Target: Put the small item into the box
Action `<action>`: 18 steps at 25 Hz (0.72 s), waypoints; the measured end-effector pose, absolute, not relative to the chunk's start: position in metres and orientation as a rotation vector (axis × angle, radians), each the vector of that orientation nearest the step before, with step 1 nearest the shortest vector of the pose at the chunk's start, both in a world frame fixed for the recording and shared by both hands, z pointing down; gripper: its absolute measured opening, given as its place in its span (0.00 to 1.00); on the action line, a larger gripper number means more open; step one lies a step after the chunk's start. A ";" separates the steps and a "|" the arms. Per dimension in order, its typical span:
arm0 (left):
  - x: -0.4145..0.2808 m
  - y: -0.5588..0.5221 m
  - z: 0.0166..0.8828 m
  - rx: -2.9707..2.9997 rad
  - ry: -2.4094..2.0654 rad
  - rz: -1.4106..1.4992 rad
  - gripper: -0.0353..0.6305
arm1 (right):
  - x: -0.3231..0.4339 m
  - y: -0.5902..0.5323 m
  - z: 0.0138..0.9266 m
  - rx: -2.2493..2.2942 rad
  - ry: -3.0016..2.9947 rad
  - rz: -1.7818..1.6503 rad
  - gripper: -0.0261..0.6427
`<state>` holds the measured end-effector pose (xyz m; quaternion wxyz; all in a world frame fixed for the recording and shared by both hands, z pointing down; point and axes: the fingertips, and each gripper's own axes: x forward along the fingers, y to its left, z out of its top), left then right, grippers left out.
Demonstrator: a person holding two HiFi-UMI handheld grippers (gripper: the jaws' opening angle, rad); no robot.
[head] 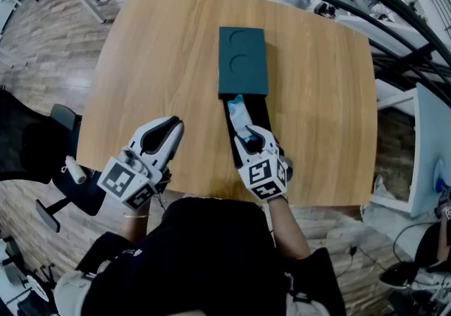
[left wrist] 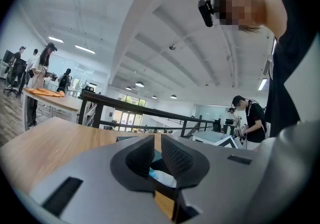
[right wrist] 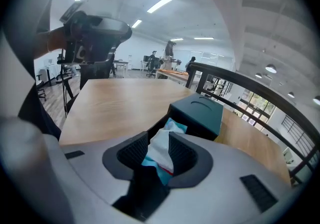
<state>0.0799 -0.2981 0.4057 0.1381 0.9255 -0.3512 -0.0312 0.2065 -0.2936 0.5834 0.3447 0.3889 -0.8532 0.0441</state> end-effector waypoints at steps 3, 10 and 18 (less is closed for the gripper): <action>0.076 -0.297 0.413 2.689 -1.022 -0.035 0.09 | 0.206 -0.293 0.573 1.052 -2.250 0.136 0.24; 0.082 -0.298 0.416 2.706 -0.987 -0.017 0.09 | 0.217 -0.297 0.532 1.201 -2.322 0.156 0.12; 0.100 -0.288 0.407 2.732 -0.875 -0.032 0.09 | 0.227 -0.291 0.479 1.343 -2.423 0.187 0.09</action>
